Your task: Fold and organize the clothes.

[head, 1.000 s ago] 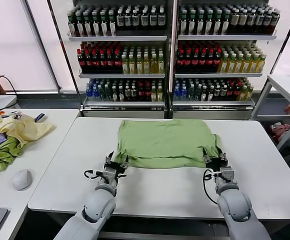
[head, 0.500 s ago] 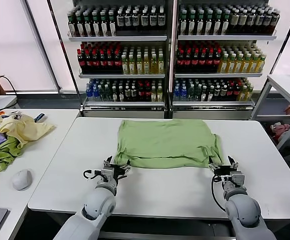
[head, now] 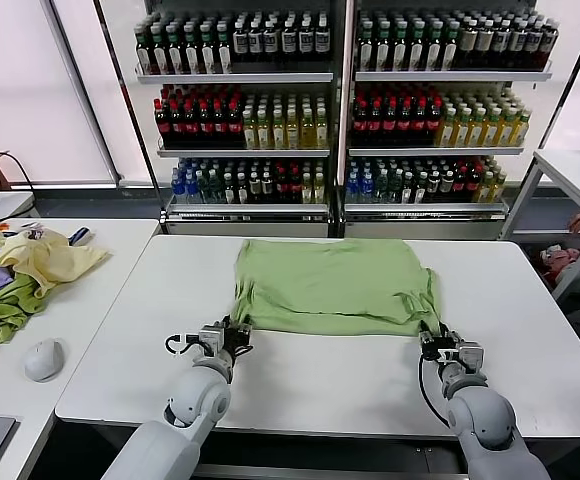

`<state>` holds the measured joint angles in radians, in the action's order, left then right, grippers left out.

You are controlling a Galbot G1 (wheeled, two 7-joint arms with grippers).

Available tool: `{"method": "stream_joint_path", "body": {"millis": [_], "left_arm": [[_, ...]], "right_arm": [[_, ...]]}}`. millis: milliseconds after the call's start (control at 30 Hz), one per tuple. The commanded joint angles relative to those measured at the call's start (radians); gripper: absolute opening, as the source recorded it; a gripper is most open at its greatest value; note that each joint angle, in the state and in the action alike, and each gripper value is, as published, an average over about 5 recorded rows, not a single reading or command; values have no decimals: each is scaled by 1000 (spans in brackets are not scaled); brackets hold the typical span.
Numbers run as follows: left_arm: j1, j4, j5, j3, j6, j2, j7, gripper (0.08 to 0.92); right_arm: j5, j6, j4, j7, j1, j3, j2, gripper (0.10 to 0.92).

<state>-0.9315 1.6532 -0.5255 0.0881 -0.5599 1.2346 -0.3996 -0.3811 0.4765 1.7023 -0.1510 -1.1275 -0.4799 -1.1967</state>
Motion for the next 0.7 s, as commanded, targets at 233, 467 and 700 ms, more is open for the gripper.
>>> {"method": "stream_joint_path", "body": {"millis": [233,467,700], "left_arm": [[-49,83,-63,12,4,-14,-6,169],[-163,226,-41,23,8,-33,0,141],[-318,379,12,38,7,-52,2,141]], "right_arm": [[-30,13,45,7,-47,-13,11,145],[-35,9,181,9,-172,-77,24,145],[11,-2,368,16,-394,-164,5,145]]}}
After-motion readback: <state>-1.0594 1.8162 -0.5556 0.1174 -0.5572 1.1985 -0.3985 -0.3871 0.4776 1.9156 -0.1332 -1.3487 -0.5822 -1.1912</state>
